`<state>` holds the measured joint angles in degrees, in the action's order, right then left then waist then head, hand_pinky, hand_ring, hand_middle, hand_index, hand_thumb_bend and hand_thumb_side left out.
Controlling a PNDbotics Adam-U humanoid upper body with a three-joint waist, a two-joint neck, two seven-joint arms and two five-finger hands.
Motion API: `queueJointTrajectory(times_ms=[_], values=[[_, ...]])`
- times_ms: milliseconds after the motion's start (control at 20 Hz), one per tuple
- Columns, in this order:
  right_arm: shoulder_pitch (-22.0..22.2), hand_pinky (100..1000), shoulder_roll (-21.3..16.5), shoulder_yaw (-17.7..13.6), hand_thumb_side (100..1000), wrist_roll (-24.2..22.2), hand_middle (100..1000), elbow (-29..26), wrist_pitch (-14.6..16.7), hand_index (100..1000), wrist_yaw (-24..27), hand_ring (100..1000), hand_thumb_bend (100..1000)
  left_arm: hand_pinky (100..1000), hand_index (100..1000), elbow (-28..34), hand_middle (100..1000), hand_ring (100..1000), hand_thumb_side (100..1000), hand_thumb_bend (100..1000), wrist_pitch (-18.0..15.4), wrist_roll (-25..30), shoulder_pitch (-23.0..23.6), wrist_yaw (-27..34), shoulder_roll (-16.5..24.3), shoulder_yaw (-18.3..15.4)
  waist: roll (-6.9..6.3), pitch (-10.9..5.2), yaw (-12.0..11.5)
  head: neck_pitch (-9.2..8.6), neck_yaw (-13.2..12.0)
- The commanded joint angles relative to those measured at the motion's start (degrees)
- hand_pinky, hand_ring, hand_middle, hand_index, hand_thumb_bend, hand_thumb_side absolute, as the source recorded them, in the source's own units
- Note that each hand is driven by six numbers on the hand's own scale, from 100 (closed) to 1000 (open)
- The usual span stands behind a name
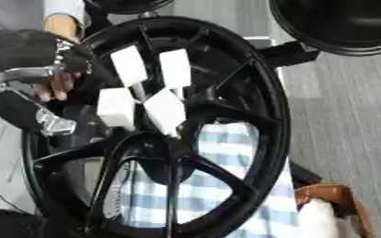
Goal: Pull the pin out of the wheel hub.
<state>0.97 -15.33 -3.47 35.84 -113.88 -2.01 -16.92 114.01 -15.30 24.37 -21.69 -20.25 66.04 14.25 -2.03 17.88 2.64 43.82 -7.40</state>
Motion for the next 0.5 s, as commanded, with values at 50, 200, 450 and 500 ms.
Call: queueJointTrajectory(times_ms=[50,200,450,500], values=[[-0.2,701,-0.5,-0.2,613,-0.1,424,-0.7,0.1,760,0.5,534,100,786,870,0.6,666,732,778,304,0.2,-0.3,-0.3,0.4,2.1,-1.0,-0.02,-1.07,-0.1,0.30,-0.2],[-0.2,701,-0.3,-0.2,623,0.0,423,-0.7,0.0,760,0.6,533,100,773,877,0.6,663,699,792,305,0.8,-0.9,0.3,0.9,2.3,-0.6,-0.10,-1.05,-0.1,0.30,-0.2],[-0.2,701,-0.1,-0.2,628,-0.1,423,-0.7,-0.1,760,0.8,533,100,789,882,0.6,731,721,792,362,2.2,-2.6,0.4,0.1,2.6,-0.1,-0.26,-1.03,-0.2,0.30,-0.2],[-0.2,701,-0.1,-0.2,631,-0.1,422,-0.7,-0.1,760,0.8,532,100,788,882,0.6,722,721,783,352,2.6,-3.0,0.4,-0.1,2.6,-0.1,-0.27,-1.01,-0.2,0.30,-0.1]])
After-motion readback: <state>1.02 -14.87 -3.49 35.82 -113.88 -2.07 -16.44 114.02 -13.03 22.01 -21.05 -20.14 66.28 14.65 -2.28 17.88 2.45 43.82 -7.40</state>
